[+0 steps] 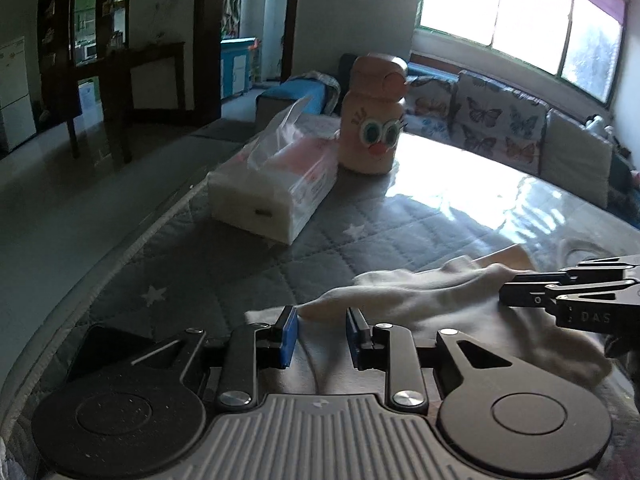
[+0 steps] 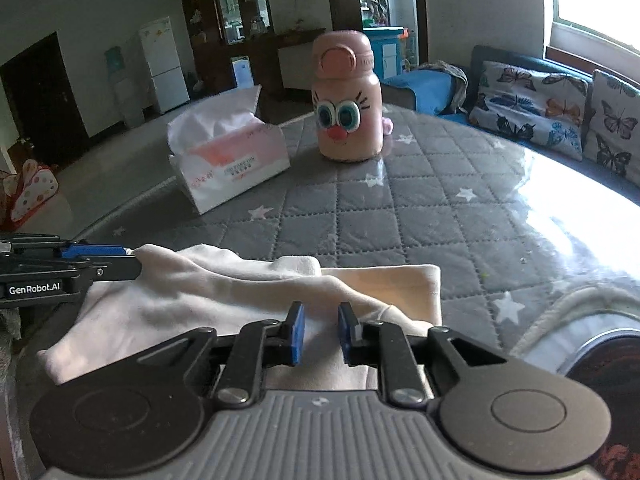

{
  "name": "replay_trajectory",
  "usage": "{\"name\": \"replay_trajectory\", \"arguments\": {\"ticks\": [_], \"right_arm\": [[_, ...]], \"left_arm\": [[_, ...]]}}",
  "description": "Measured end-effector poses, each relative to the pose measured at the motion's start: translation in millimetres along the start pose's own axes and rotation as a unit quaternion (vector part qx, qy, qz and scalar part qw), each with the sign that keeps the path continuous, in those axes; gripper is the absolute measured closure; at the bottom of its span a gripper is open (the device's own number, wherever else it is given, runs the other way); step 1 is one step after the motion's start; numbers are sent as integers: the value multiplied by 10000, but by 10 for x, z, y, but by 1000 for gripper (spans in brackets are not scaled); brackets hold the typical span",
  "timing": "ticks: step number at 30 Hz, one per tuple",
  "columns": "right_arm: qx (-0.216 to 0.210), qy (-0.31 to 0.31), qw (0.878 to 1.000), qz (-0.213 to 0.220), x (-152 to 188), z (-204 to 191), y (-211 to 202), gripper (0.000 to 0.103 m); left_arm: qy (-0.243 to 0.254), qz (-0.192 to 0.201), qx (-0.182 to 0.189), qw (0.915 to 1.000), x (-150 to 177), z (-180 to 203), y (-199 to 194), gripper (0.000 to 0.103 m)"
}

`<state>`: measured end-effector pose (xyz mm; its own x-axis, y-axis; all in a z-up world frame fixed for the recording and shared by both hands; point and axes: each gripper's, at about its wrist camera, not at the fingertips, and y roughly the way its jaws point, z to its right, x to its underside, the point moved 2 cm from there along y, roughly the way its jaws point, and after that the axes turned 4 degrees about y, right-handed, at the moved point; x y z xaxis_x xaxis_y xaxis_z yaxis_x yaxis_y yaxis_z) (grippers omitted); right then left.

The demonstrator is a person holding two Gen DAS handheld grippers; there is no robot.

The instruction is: Fold clothes

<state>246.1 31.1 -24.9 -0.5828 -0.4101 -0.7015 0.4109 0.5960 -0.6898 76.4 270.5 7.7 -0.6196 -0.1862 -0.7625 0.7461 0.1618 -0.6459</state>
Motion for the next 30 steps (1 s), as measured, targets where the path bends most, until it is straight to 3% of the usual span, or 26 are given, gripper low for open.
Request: {"name": "replay_trajectory", "arguments": {"ticks": [6,12,15,22,30], "right_arm": [[-53,-100,9999,48,-5,-82,-30,79],[-369,-548,9978,68,36,-405,-68,73],[-261,-800,9965,19,100,-505,2,72],[-137,-481,9987,66,113,-302,2,70],[125,-288,9994,138,119,-29,21,70]], "left_arm": [[21,-124,-124,9998,-31,7,187,73],[201,-77,-100,9997,-57,108,208,71],[272,-122,-203,9993,-51,135,252,71],[-3,94,-310,9995,7,64,81,70],[-289,-73,-392,9988,196,-24,136,70]]}}
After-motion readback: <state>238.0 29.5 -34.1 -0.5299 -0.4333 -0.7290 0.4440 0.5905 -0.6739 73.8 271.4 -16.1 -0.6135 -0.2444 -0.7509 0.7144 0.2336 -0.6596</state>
